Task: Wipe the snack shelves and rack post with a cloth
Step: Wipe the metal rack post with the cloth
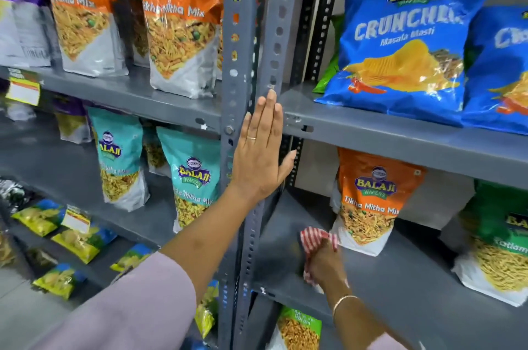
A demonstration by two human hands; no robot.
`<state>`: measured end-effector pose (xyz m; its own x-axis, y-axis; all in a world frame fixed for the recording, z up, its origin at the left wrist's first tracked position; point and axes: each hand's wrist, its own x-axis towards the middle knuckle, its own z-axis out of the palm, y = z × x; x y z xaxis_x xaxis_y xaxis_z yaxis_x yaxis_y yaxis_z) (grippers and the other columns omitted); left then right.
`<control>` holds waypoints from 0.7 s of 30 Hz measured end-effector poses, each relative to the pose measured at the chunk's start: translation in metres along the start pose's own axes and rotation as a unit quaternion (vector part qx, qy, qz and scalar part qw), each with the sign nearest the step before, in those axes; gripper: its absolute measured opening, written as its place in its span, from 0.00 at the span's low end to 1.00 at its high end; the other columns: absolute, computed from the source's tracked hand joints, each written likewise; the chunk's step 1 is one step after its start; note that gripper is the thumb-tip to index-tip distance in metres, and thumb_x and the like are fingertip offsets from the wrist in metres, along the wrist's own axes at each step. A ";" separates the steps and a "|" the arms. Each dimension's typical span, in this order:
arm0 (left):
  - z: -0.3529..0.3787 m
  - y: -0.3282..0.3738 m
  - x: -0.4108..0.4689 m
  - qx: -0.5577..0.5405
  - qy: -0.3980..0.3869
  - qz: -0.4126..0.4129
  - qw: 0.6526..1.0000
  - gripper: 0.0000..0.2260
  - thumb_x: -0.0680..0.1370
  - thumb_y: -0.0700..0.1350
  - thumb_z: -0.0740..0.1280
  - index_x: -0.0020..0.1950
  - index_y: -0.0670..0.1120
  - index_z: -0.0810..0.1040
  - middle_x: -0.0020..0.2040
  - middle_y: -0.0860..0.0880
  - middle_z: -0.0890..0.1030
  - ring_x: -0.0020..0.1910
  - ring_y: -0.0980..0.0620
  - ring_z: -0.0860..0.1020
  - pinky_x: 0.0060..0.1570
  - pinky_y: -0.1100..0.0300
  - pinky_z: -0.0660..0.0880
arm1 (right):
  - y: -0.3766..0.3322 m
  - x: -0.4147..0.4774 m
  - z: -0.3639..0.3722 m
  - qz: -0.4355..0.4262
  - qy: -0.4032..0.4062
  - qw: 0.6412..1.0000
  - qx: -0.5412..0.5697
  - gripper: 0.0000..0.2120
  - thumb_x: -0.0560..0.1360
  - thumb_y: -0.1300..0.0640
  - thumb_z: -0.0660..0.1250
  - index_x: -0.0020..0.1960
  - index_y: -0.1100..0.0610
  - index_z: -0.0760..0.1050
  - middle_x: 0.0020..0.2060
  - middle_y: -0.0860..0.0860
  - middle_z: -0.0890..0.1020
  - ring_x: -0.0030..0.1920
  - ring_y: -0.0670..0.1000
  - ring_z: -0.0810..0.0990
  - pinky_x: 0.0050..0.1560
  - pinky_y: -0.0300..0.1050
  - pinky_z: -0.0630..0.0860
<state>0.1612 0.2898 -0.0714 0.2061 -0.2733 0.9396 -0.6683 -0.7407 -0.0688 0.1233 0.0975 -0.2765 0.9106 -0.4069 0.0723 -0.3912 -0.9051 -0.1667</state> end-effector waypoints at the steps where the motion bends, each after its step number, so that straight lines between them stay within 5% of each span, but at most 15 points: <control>1: 0.001 0.000 -0.001 -0.003 0.001 0.003 1.000 0.38 0.75 0.51 0.57 0.73 0.44 0.32 0.73 0.51 0.29 0.73 0.49 0.38 0.72 0.52 0.42 | -0.008 -0.002 0.007 -0.006 -0.067 0.997 0.049 0.34 0.77 0.58 0.58 0.78 0.54 0.46 0.78 0.55 0.50 0.78 0.54 0.53 0.78 0.47 0.52; 4: 0.000 -0.002 0.000 0.004 0.001 0.008 1.000 0.38 0.75 0.51 0.58 0.73 0.43 0.34 0.75 0.47 0.35 0.73 0.49 0.38 0.72 0.50 0.44 | -0.024 0.005 0.015 0.016 -0.075 0.995 0.059 0.36 0.78 0.58 0.57 0.78 0.60 0.38 0.78 0.55 0.40 0.79 0.57 0.43 0.80 0.51 0.43; 6: 0.000 -0.002 0.000 0.000 0.000 0.006 1.000 0.38 0.74 0.50 0.59 0.73 0.42 0.35 0.76 0.45 0.38 0.73 0.49 0.37 0.72 0.51 0.44 | -0.031 0.019 0.018 -0.063 -0.068 0.996 0.016 0.41 0.77 0.49 0.61 0.78 0.56 0.38 0.77 0.51 0.37 0.78 0.58 0.42 0.79 0.56 0.41; 8: 0.001 -0.003 -0.001 -0.003 0.008 0.016 1.000 0.38 0.75 0.50 0.58 0.73 0.43 0.34 0.74 0.50 0.32 0.73 0.49 0.37 0.72 0.51 0.43 | -0.041 0.018 0.009 -0.197 0.005 0.979 -0.050 0.35 0.80 0.41 0.46 0.77 0.58 0.37 0.77 0.51 0.39 0.79 0.56 0.43 0.80 0.53 0.45; 9: 0.002 -0.003 -0.001 -0.003 0.012 0.021 1.000 0.38 0.75 0.50 0.58 0.73 0.44 0.34 0.73 0.52 0.30 0.73 0.49 0.37 0.72 0.50 0.44 | -0.050 0.013 -0.005 -0.141 0.091 0.986 0.023 0.31 0.81 0.42 0.35 0.77 0.61 0.38 0.76 0.47 0.40 0.79 0.48 0.47 0.78 0.38 0.53; 11: 0.001 -0.003 0.000 -0.001 0.010 0.020 1.000 0.39 0.74 0.50 0.59 0.73 0.44 0.34 0.74 0.51 0.31 0.73 0.49 0.37 0.72 0.50 0.44 | -0.053 -0.002 -0.009 -0.191 -0.019 0.981 0.039 0.22 0.83 0.52 0.40 0.75 0.57 0.54 0.73 0.39 0.52 0.66 0.23 0.61 0.58 0.16 0.64; 12: 0.000 -0.002 0.000 0.001 0.007 0.015 1.000 0.39 0.74 0.49 0.60 0.73 0.43 0.35 0.75 0.49 0.34 0.73 0.50 0.37 0.72 0.50 0.44 | -0.051 -0.006 -0.004 -0.256 -0.039 0.966 0.001 0.20 0.84 0.58 0.48 0.74 0.49 0.60 0.74 0.41 0.59 0.63 0.23 0.66 0.60 0.17 0.66; 14: -0.003 0.001 0.001 0.001 0.002 -0.003 1.000 0.39 0.73 0.48 0.61 0.75 0.40 0.41 0.76 0.44 0.41 0.72 0.51 0.37 0.72 0.50 0.45 | -0.037 0.000 -0.006 -0.246 -0.124 0.957 0.096 0.26 0.78 0.64 0.57 0.68 0.37 0.68 0.70 0.45 0.72 0.68 0.42 0.73 0.70 0.35 0.68; 17: -0.009 0.004 0.002 -0.008 -0.007 -0.022 1.000 0.34 0.73 0.48 0.60 0.73 0.35 0.49 0.72 0.33 0.54 0.73 0.49 0.39 0.71 0.47 0.48 | -0.031 -0.002 -0.027 -0.176 -0.336 0.918 0.119 0.27 0.74 0.71 0.61 0.69 0.53 0.72 0.60 0.50 0.82 0.60 0.50 0.80 0.62 0.39 0.74; 20: -0.014 0.007 0.004 -0.006 -0.025 -0.023 0.999 0.32 0.73 0.47 0.61 0.71 0.36 0.51 0.70 0.29 0.59 0.72 0.40 0.49 0.70 0.46 0.49 | -0.018 -0.007 -0.063 -0.213 -0.519 0.810 0.170 0.29 0.71 0.75 0.63 0.71 0.68 0.64 0.36 0.36 0.86 0.39 0.33 0.83 0.44 0.27 0.79; 21: -0.014 0.007 0.004 -0.003 -0.028 -0.023 0.999 0.32 0.73 0.47 0.61 0.71 0.36 0.51 0.70 0.29 0.59 0.71 0.38 0.51 0.70 0.46 0.50 | -0.013 -0.007 -0.073 -0.208 -0.519 0.807 0.192 0.30 0.70 0.74 0.63 0.71 0.71 0.62 0.33 0.35 0.86 0.36 0.32 0.83 0.42 0.26 0.79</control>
<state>0.1473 0.2918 -0.0630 0.2754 -0.2728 0.9218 -0.6613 -0.7497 -0.0243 0.1124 0.1032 -0.2030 0.6516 0.4242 -0.6289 -0.1346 -0.7513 -0.6461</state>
